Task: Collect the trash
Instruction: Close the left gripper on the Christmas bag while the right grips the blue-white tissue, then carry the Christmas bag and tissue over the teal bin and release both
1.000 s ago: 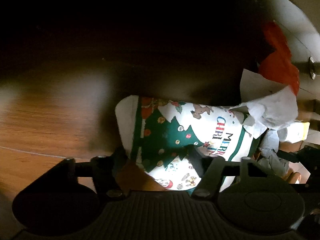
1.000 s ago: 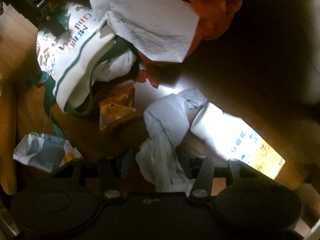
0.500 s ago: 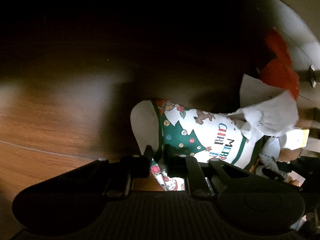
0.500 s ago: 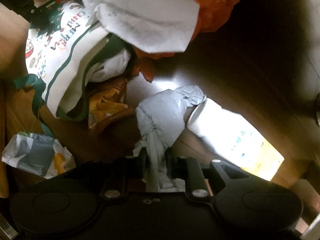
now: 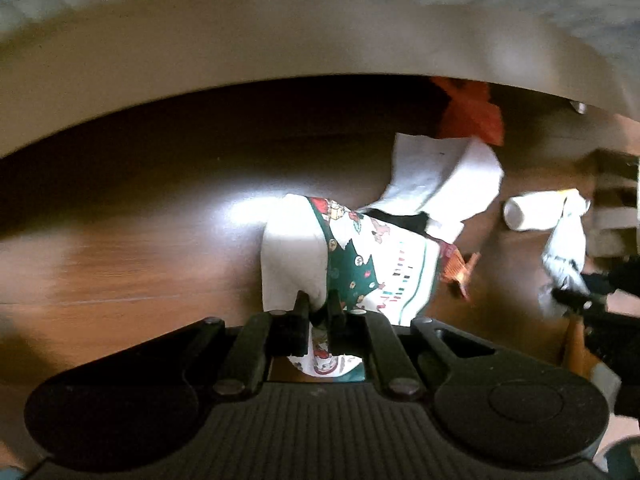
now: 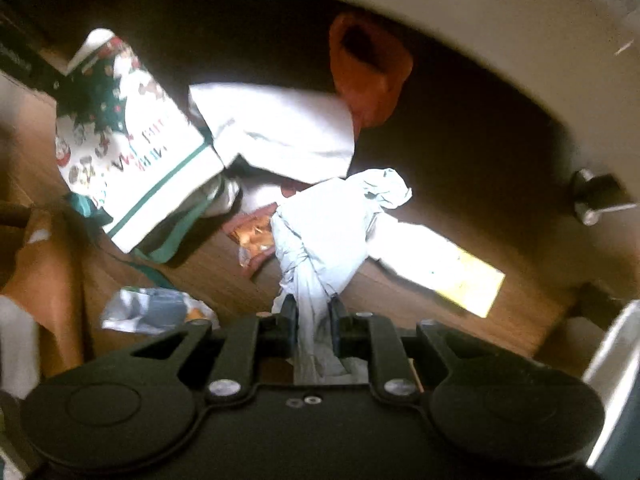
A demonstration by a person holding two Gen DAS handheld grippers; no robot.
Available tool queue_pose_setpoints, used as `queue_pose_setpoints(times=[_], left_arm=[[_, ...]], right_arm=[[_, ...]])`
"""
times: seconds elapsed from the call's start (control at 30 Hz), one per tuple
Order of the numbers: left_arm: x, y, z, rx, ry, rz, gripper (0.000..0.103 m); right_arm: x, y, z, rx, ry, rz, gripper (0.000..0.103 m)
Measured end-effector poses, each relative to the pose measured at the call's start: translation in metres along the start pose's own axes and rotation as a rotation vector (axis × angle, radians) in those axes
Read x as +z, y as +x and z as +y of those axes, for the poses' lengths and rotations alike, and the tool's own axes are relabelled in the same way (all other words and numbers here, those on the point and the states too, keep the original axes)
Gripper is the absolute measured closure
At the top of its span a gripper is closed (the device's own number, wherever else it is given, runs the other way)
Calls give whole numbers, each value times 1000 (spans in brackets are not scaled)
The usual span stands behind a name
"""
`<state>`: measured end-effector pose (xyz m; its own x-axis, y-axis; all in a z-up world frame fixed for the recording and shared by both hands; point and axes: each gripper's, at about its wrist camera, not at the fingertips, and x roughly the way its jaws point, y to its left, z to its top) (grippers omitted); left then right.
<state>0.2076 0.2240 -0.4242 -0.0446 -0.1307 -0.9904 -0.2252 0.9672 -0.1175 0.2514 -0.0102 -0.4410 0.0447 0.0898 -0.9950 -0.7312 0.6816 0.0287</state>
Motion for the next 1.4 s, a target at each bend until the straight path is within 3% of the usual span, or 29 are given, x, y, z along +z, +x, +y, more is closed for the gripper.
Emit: queue_pose_setpoints(times=[0.27,0.53,0.8,1.1,1.4], left_arm=[[-15,-76,-33,89,79,-64,96],[-44,-175,-66,117,133,-211,96],[-76,-281,-141,67,210,-421,96],[-85,-384,-246,-22,330,-648,96],[-85,-441,-365,-103,481,-762,96]], right_arm=[[-7,-109,0,38,59,-158,88],[-41,-215,-13,69,127,-356,88],[-93,-317,-41,5,202,-519,88],[-151,-408,-99,-72,315,-674,88],[-197,-453,-165,-171,435,-760,88]])
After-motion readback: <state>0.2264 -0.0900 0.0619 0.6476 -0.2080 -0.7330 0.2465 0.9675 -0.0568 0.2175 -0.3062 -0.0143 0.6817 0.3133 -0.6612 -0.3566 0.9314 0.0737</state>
